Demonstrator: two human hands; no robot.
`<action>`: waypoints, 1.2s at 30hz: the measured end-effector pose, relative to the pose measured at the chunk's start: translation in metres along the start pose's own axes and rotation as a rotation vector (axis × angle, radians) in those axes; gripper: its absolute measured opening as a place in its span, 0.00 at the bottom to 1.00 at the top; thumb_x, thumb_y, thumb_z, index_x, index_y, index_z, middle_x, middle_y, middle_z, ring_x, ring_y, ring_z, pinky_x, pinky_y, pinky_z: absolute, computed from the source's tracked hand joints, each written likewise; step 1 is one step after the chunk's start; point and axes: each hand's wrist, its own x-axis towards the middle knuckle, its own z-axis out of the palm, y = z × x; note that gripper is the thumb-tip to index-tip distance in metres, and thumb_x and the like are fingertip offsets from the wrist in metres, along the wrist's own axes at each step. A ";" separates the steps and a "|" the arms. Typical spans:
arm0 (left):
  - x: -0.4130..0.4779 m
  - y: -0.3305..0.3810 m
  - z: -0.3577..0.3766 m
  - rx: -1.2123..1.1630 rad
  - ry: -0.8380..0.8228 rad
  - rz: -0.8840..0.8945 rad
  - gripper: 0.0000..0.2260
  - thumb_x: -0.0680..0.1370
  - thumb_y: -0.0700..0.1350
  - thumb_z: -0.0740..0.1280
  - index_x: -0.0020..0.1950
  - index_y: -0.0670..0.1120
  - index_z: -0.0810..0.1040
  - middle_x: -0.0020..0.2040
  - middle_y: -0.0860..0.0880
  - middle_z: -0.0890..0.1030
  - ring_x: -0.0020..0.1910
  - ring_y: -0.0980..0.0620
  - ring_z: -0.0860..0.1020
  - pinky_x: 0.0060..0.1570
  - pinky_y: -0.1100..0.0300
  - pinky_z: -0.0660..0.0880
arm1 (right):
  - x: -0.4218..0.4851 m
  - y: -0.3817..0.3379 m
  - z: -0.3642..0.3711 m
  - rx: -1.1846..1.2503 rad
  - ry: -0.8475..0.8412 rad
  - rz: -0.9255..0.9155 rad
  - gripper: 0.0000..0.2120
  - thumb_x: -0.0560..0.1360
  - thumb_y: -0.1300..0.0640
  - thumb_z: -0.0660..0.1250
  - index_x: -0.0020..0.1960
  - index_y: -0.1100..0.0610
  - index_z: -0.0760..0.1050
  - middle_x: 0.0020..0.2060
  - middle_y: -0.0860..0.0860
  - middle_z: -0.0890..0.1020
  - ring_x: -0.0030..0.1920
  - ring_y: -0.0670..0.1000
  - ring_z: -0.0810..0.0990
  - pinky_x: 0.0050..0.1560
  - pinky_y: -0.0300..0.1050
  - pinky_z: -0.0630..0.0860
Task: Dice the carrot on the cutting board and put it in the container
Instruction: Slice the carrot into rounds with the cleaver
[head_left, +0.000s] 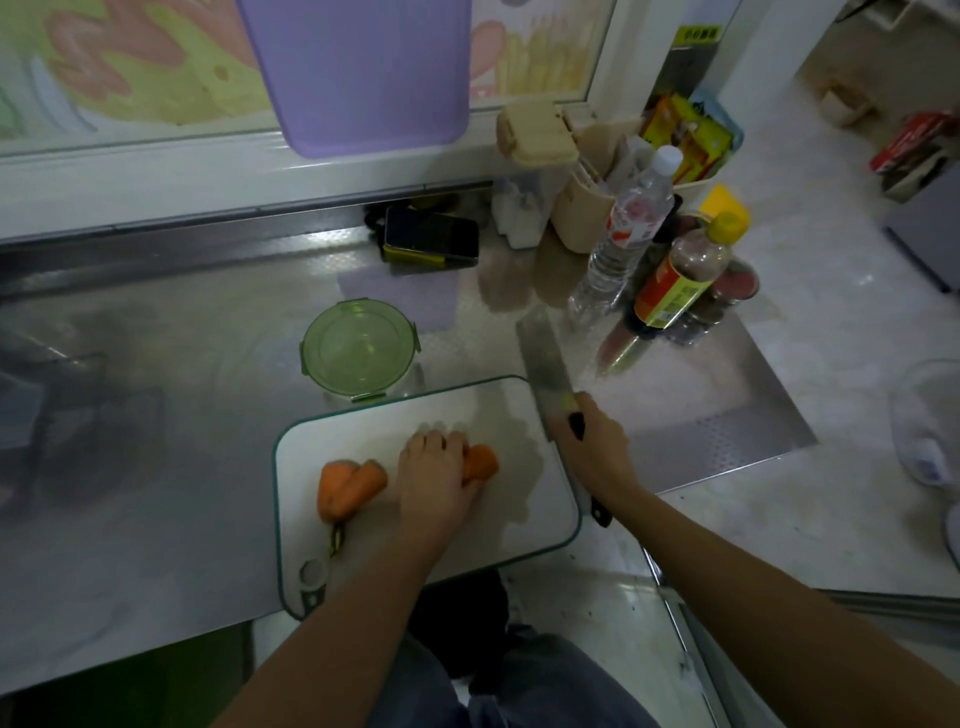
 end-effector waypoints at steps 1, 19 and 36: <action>0.000 0.004 0.002 -0.012 -0.003 -0.008 0.22 0.75 0.58 0.64 0.65 0.49 0.68 0.61 0.47 0.71 0.62 0.45 0.67 0.59 0.54 0.65 | -0.005 0.000 0.003 -0.048 -0.032 -0.041 0.03 0.79 0.54 0.61 0.52 0.51 0.69 0.33 0.50 0.76 0.33 0.48 0.75 0.32 0.41 0.68; -0.027 -0.002 0.014 -0.060 -0.021 -0.003 0.24 0.74 0.57 0.66 0.68 0.52 0.69 0.65 0.48 0.71 0.64 0.46 0.68 0.60 0.52 0.66 | -0.043 -0.004 0.025 -0.368 -0.238 -0.205 0.12 0.80 0.54 0.59 0.61 0.58 0.67 0.44 0.55 0.80 0.43 0.56 0.79 0.42 0.48 0.75; -0.026 0.006 0.021 -0.199 0.115 0.016 0.13 0.73 0.52 0.70 0.54 0.48 0.79 0.53 0.47 0.77 0.52 0.44 0.75 0.52 0.51 0.72 | -0.041 -0.010 0.009 -0.462 -0.244 -0.258 0.12 0.80 0.55 0.58 0.61 0.59 0.67 0.38 0.51 0.75 0.36 0.52 0.74 0.37 0.46 0.73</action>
